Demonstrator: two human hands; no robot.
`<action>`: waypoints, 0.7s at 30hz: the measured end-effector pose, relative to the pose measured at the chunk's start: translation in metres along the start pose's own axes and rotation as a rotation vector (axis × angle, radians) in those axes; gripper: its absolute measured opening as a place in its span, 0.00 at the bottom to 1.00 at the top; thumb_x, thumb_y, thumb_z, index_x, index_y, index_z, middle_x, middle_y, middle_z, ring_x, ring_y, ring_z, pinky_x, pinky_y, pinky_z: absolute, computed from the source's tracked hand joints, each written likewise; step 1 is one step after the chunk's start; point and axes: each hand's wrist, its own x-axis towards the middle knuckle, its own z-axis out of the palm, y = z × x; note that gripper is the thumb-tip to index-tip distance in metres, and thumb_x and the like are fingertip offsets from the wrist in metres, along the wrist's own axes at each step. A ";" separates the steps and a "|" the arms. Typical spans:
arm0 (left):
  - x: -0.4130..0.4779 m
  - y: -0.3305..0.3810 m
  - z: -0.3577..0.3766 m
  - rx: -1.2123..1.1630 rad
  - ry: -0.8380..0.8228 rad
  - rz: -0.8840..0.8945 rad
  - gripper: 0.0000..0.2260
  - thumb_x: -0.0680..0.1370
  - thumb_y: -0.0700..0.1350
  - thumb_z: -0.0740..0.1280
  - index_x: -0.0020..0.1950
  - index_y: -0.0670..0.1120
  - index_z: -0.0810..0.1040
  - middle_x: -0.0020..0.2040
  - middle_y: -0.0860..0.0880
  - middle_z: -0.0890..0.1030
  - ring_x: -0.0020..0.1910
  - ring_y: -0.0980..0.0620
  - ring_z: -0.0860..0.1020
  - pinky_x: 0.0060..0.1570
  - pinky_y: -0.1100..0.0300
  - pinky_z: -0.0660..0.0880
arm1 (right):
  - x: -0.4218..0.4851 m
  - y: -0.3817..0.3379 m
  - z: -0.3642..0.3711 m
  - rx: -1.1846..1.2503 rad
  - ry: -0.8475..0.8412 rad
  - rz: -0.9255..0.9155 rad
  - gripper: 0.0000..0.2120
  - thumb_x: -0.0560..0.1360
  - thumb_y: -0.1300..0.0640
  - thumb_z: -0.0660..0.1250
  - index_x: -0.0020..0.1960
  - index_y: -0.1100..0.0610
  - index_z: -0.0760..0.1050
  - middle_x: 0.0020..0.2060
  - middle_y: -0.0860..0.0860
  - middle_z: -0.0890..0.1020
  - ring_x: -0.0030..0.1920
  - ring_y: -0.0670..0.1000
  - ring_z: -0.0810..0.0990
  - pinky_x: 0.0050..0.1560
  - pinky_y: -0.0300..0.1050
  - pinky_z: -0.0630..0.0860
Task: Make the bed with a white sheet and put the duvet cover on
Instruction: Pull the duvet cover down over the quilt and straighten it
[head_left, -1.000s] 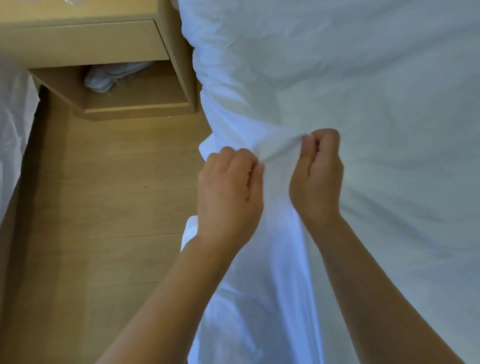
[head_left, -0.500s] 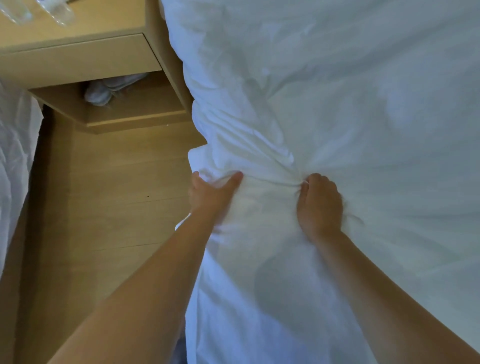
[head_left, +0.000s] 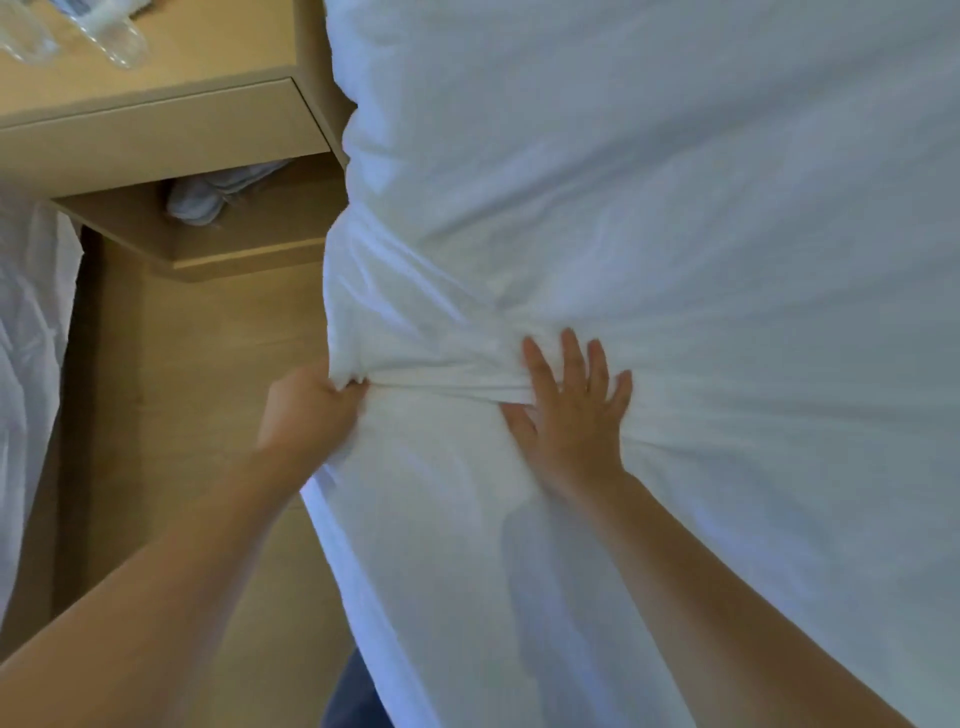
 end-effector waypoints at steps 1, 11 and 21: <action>0.008 -0.005 0.011 0.096 -0.068 -0.021 0.11 0.76 0.45 0.66 0.38 0.41 0.80 0.38 0.40 0.82 0.49 0.39 0.79 0.40 0.54 0.70 | 0.002 0.000 0.013 -0.051 -0.060 0.007 0.30 0.79 0.40 0.52 0.77 0.45 0.46 0.77 0.55 0.44 0.76 0.60 0.41 0.69 0.64 0.37; 0.057 0.023 0.067 -0.042 -0.266 -0.068 0.23 0.70 0.45 0.67 0.62 0.38 0.68 0.59 0.41 0.73 0.58 0.39 0.73 0.53 0.45 0.75 | 0.046 -0.022 -0.014 0.370 0.137 0.080 0.25 0.67 0.48 0.62 0.59 0.60 0.74 0.52 0.56 0.75 0.53 0.59 0.74 0.53 0.47 0.65; 0.154 0.071 0.024 -0.397 -0.237 0.029 0.15 0.79 0.53 0.62 0.37 0.45 0.70 0.34 0.50 0.73 0.39 0.47 0.73 0.37 0.57 0.68 | 0.136 -0.072 -0.016 -0.043 0.024 0.174 0.15 0.80 0.51 0.58 0.63 0.57 0.66 0.55 0.55 0.72 0.57 0.57 0.71 0.43 0.47 0.66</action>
